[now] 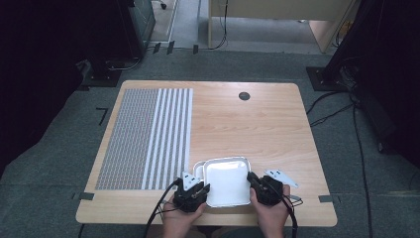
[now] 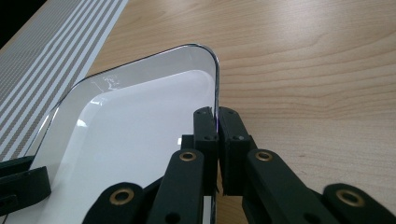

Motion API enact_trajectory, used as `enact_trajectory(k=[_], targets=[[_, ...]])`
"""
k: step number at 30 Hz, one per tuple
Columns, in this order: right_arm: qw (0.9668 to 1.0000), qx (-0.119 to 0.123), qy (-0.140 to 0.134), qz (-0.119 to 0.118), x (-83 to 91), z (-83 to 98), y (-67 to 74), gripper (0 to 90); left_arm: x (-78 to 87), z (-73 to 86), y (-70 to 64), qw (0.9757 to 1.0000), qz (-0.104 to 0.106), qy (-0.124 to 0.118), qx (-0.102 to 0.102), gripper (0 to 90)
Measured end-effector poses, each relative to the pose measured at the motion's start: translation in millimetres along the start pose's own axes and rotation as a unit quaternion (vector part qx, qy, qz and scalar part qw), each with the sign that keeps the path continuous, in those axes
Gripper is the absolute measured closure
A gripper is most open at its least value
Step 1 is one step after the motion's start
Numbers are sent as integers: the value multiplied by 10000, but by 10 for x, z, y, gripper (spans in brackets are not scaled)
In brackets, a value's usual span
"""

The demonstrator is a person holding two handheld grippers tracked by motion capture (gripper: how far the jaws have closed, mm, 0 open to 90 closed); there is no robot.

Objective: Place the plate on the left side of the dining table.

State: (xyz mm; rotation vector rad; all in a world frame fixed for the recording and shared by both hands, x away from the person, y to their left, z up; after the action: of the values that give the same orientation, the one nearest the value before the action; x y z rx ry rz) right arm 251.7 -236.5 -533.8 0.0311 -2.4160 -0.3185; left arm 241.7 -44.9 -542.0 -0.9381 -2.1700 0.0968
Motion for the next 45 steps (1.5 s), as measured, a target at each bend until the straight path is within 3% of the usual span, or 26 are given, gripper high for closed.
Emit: enact_trajectory(k=[11,23,33,39,45], targets=[[9999,-74,12,-77,39,-34,61,890,102,-73,25,10000,-11,-43,14,760],[9999,-125,-13,-90,41,-127,269,900,276,-188,168,9999,-43,-105,66,786],[9997,-133,-13,-198,-15,-210,518,900,464,-257,346,9996,-163,-215,106,791],[9995,-82,-57,-306,-60,-239,751,900,628,-286,528,9989,-206,-349,227,802],[9990,-20,-104,-423,-111,-290,1044,900,820,-334,741,9973,-416,-455,388,821]])
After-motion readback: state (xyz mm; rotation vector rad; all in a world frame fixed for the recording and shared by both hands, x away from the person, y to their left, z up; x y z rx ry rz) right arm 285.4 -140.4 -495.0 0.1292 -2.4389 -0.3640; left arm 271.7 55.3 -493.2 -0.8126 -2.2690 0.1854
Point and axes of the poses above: each handheld gripper's, and its own axes: x roughly backward along the jaws, z roughly out of its underside, y roughly to its left, the point moved 7 cm from there along -x, roughly forward along the jaws, and after that the axes turned 11 degrees about z, right-handed, at the moved point
